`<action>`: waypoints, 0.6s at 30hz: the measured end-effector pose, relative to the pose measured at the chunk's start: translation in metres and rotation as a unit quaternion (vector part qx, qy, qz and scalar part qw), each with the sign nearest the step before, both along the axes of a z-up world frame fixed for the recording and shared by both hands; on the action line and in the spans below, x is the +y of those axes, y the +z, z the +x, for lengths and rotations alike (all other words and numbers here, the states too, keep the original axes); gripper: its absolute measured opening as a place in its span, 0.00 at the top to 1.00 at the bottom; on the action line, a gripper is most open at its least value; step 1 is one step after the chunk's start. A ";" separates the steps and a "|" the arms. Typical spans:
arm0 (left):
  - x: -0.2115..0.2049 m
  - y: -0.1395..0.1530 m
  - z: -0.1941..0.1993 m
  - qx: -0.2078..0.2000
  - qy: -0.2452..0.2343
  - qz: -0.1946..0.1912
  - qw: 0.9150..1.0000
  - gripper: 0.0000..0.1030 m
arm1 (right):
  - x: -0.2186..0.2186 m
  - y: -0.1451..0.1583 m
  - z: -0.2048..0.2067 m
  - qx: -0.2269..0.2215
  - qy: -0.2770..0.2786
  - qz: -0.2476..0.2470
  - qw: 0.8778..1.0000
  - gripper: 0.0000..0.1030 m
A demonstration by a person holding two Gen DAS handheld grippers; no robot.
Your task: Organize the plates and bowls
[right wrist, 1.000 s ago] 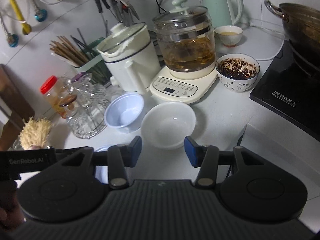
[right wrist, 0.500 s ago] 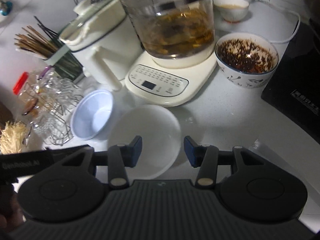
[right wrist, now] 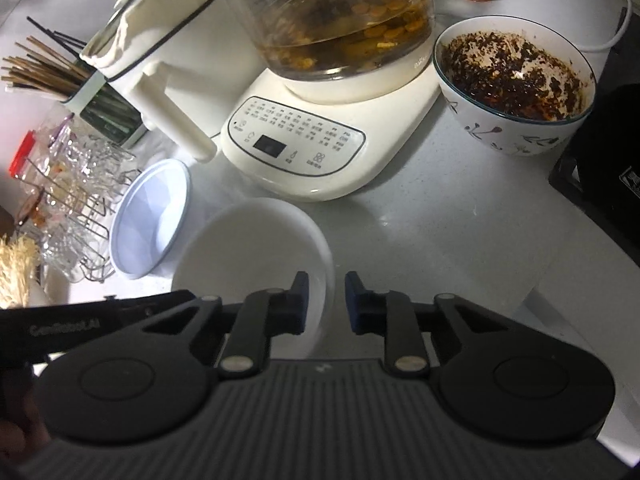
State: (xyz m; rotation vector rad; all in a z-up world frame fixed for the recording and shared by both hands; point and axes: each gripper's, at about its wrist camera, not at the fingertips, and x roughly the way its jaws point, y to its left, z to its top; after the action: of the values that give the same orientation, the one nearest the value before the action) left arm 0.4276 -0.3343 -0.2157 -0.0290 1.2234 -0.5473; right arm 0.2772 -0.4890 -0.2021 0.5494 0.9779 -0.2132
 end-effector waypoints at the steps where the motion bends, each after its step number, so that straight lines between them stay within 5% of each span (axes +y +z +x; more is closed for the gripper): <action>1: -0.001 -0.001 0.000 0.001 0.000 -0.001 1.000 0.87 | -0.001 -0.001 0.001 0.001 0.002 0.006 1.000 0.85; 18: 0.014 0.025 -0.012 -0.014 0.010 -0.038 0.999 0.91 | 0.007 0.020 -0.014 -0.017 -0.002 0.002 1.000 0.88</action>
State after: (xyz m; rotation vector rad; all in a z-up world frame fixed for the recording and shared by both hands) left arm 0.4157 -0.3206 -0.1911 -0.0965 1.1738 -0.5749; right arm 0.2628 -0.4818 -0.1820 0.5574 0.9448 -0.2037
